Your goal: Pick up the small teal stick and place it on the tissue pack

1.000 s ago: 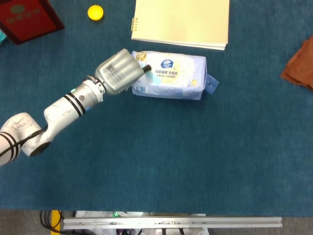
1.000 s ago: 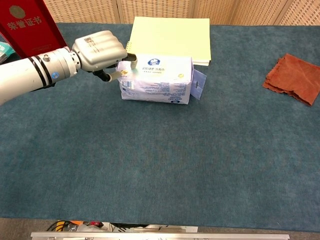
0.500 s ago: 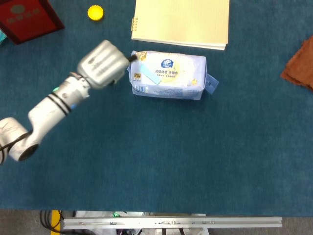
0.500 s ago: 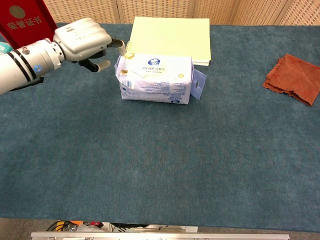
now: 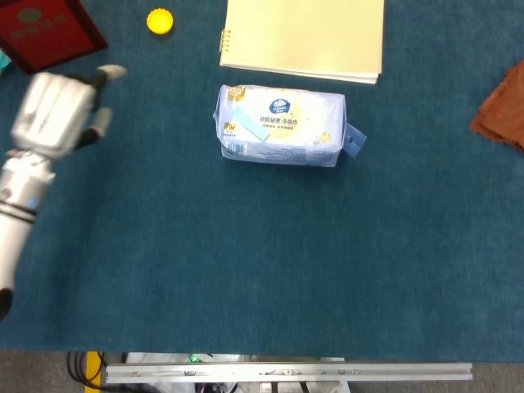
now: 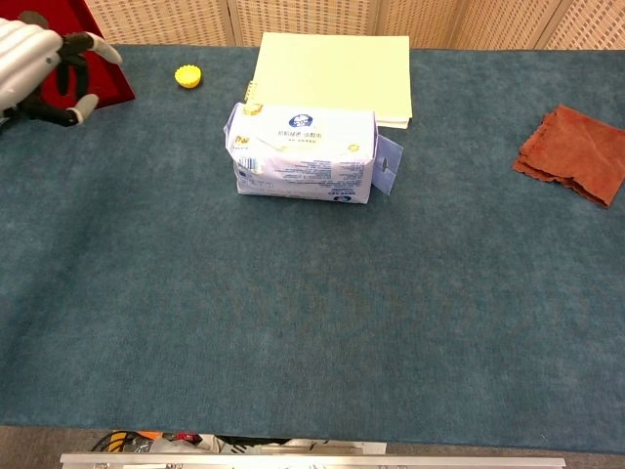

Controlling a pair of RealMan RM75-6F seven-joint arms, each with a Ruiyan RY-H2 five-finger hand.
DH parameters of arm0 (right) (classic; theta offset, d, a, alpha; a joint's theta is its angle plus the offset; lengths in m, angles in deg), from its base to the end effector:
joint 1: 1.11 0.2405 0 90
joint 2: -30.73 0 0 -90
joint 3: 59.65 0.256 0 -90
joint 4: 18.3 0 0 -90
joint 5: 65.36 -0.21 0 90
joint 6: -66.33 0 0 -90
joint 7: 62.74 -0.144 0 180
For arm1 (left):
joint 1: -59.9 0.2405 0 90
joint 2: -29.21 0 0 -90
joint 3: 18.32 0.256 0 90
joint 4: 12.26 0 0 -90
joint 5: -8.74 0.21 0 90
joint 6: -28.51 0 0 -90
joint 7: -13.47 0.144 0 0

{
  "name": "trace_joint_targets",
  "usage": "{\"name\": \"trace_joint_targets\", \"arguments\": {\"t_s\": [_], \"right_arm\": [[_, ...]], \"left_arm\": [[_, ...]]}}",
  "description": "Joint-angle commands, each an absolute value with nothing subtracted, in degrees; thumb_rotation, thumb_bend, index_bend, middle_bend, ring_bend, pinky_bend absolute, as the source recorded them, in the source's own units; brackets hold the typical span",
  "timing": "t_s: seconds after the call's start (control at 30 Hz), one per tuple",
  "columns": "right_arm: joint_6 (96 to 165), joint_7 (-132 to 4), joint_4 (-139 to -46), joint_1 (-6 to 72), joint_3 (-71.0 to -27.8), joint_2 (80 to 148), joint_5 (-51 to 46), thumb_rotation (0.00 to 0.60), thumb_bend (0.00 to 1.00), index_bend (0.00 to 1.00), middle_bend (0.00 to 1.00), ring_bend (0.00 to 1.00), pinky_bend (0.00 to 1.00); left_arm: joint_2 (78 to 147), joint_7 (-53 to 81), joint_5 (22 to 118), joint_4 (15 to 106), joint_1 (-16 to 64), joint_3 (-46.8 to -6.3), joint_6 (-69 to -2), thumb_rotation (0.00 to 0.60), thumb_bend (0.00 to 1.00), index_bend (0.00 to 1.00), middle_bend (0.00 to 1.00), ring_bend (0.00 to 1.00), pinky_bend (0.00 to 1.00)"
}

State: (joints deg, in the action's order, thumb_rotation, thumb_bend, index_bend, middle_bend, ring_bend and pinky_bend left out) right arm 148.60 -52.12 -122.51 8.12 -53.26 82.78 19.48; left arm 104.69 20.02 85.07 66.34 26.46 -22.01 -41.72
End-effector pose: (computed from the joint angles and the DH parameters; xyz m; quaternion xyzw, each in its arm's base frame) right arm -0.2649 -0.2116 0.2067 0.6387 -0.3033 0.3616 0.6077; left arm -0.2421 0.3364 0.0947 -0.6999 -0.2914 -0.3867 0.5251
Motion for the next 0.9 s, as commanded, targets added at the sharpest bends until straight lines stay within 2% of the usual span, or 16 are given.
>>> {"name": "trace_joint_targets", "arguments": {"t_s": [0.03,0.4,0.9], "right_arm": [[148.3,-52.4,-122.2,8.0,-53.4,82.7,19.0,0.600,0.32,0.14,0.35,0.33,0.43],[146.3,-54.5,-119.9,8.4,-54.3,83.1,19.1,0.600,0.32,0.14,0.33,0.30,0.41],[146.1,-56.1,-115.9,8.1,-56.5,85.6,22.4,0.600,0.31,0.14,0.33,0.30,0.41]], "left_arm": [[102.8,18.8,82.6,68.7,30.2,-22.4,-44.6,0.600,0.44,0.22,0.54,0.50,0.63],[99.5,13.2,79.0,71.8,41.8,-21.1,-51.9,0.600,0.43,0.20,0.45,0.41,0.47],[96.5,12.3,83.7,76.4,54.8,-17.6,-64.4,0.600,0.43,0.27,0.44,0.41,0.45]]}}
